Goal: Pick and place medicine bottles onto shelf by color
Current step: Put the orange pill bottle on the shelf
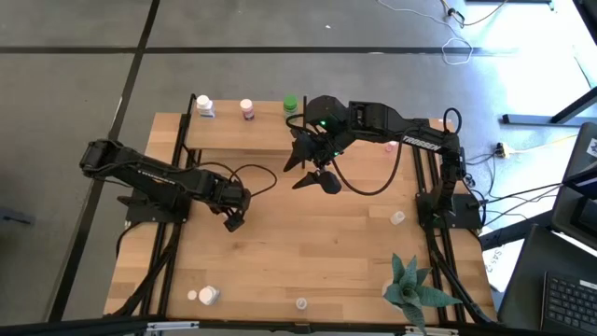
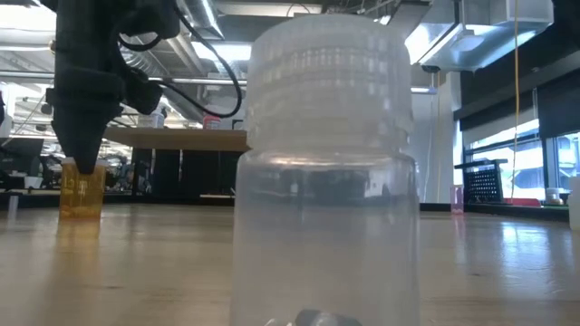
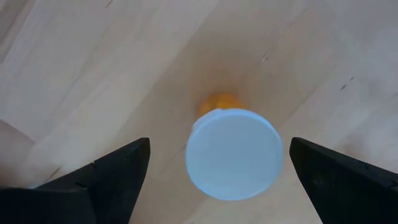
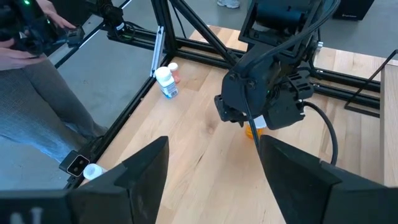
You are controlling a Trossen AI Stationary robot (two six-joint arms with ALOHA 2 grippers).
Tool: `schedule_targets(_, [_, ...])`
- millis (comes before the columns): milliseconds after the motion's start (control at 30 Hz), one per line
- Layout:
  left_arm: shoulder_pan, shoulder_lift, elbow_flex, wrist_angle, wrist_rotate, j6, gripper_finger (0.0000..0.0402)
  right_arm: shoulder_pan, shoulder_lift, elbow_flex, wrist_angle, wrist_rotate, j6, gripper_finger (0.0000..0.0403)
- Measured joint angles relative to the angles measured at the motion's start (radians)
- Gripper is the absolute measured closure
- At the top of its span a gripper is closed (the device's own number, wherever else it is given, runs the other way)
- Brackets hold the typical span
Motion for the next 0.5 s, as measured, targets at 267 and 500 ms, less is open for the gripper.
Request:
schedule_targets(267, [0.0, 0.0, 0.0, 0.01, 0.0, 0.001, 0.0021, 0.0, 0.0, 0.0, 0.0, 0.0, 0.0, 0.015])
schedule_targets(500, [0.0, 0.022, 0.0, 0.041, 0.0, -0.001, 0.0035, 0.0, 0.0, 0.0, 0.0, 0.0, 0.0, 0.015])
